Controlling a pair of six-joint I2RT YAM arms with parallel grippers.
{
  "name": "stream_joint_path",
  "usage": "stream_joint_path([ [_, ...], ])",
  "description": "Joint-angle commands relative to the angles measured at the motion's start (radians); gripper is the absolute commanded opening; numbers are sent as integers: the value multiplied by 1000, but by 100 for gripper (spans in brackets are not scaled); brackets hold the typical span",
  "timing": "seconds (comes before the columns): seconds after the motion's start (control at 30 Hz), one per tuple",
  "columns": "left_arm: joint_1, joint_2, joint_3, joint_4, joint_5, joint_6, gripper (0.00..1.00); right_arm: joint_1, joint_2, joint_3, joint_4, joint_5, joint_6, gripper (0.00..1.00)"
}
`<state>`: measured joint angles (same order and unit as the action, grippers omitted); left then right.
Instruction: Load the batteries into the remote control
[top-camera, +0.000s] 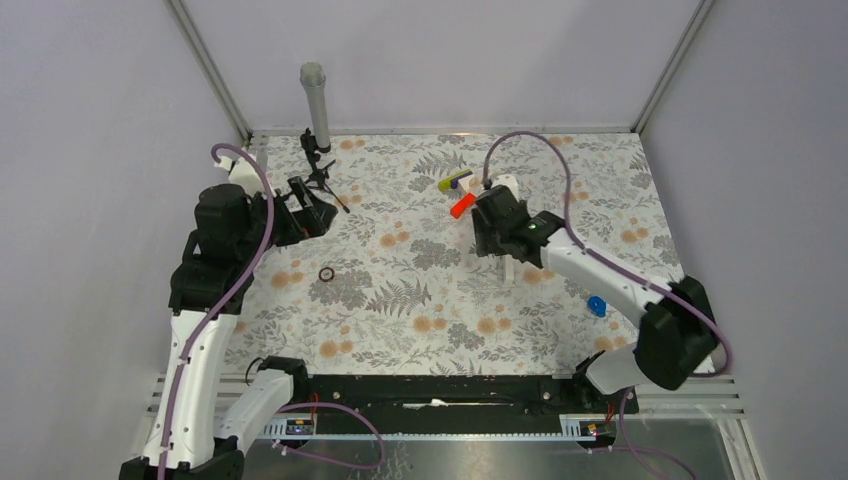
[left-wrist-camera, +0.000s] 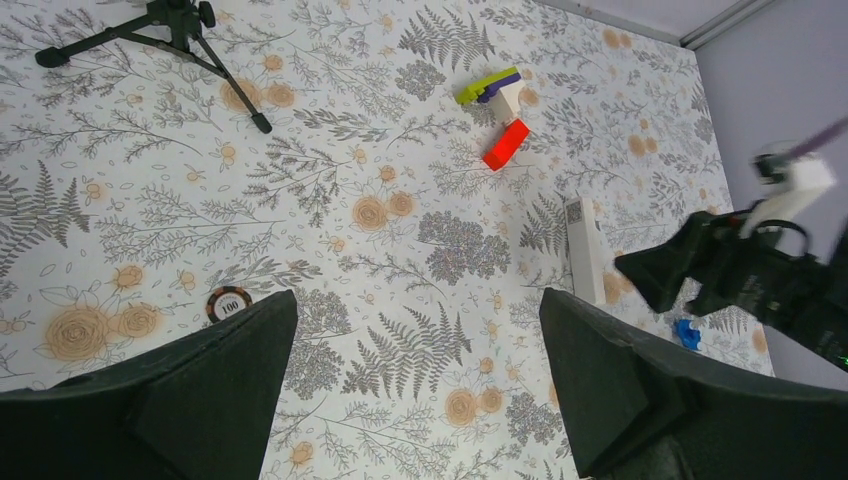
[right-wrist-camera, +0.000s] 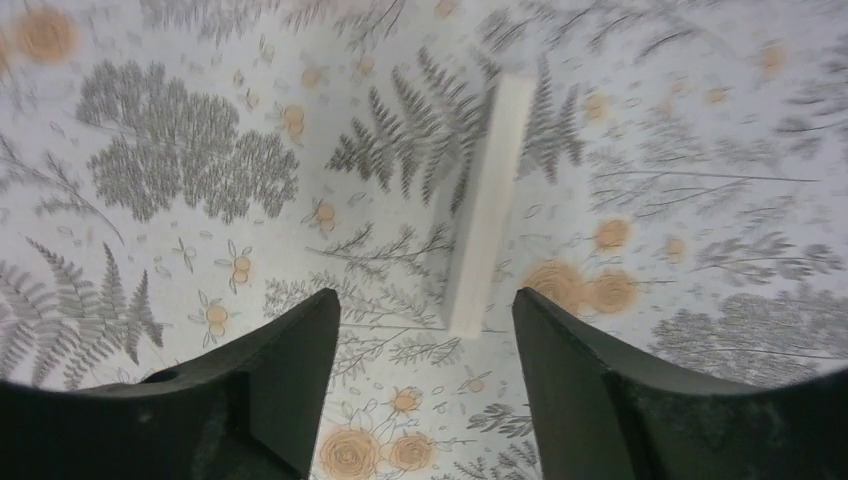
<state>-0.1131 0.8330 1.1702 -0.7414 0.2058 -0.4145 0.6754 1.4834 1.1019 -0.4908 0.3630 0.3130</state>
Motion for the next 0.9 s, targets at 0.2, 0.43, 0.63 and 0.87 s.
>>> stream_joint_path([
  [0.2, 4, -71, 164, -83, -181, 19, 99, -25, -571, 52, 3, 514, 41, 99],
  [0.43, 4, -186, 138, -103, -281, -4, 99, -25, -914, 9, 165, 736, -126, 100],
  [0.63, 5, -284, 104, -99, -349, -10, 99, -25, -1020, -4, 260, 816, -241, 100],
  [0.87, 4, -285, 97, -98, -338, -32, 99, -25, -1010, -15, 284, 755, -200, 100],
])
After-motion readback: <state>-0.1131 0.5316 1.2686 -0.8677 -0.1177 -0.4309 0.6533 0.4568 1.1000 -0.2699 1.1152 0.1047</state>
